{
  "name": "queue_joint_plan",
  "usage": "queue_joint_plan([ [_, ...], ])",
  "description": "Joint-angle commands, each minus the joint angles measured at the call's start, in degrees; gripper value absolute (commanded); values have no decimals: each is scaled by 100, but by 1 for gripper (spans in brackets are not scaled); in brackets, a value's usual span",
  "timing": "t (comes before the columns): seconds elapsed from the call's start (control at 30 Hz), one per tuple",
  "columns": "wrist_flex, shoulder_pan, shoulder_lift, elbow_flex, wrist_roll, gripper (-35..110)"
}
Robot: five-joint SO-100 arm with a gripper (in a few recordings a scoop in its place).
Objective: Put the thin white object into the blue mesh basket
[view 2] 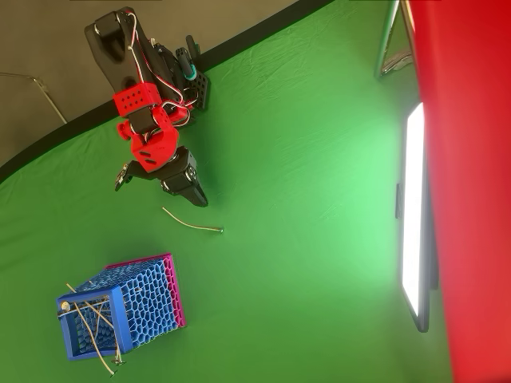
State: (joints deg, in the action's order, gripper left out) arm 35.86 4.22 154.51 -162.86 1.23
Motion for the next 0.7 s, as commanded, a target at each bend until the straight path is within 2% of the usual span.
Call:
queue_joint_plan([
  [0.0,-79,97,-492,536,-123,1],
  [0.5,255,694,-3111,2479,-861,1],
  [0.67,861,765,-4271,3489,-1310,1],
])
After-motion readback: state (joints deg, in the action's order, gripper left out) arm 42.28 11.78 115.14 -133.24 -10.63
